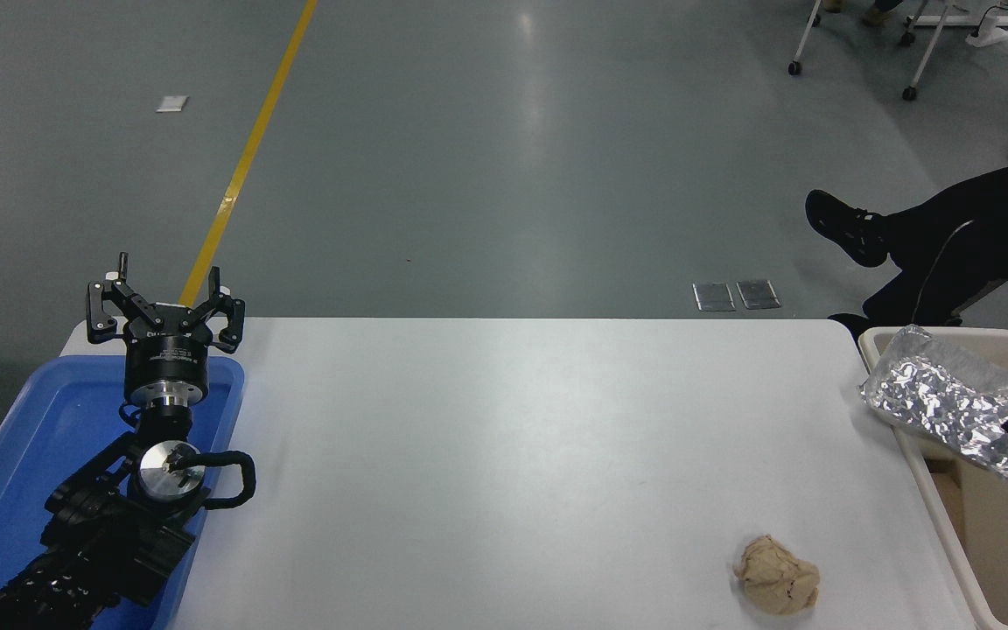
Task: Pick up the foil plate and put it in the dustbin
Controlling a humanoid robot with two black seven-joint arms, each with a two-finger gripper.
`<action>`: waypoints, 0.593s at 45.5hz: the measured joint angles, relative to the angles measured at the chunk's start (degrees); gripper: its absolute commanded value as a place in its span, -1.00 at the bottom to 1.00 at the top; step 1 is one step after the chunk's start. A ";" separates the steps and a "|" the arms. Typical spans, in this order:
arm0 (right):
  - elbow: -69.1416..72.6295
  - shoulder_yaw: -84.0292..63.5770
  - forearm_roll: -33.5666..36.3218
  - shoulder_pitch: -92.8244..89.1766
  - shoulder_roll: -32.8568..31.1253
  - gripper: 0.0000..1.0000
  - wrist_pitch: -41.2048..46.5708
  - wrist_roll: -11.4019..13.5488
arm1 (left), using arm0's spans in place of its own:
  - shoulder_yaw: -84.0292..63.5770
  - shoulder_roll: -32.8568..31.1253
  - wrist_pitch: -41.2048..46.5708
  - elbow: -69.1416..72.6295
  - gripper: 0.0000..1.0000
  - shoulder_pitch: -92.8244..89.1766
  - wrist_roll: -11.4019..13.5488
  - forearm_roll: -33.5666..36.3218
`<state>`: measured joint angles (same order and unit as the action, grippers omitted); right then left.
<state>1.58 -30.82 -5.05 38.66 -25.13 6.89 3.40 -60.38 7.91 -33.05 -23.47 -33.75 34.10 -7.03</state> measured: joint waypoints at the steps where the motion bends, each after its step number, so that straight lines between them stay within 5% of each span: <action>1: -0.01 0.01 0.10 -0.06 0.04 1.00 -0.16 0.04 | 0.00 0.00 0.00 0.00 0.98 0.00 0.00 0.00; 27: 2.09 -2.30 0.95 5.66 3.83 1.00 -1.40 -0.56 | -0.01 0.01 -0.08 0.01 0.98 0.00 0.00 -0.01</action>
<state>3.67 -33.12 -4.10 44.32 -21.30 5.49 2.85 -60.38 7.92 -33.13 -23.46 -33.75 34.10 -7.04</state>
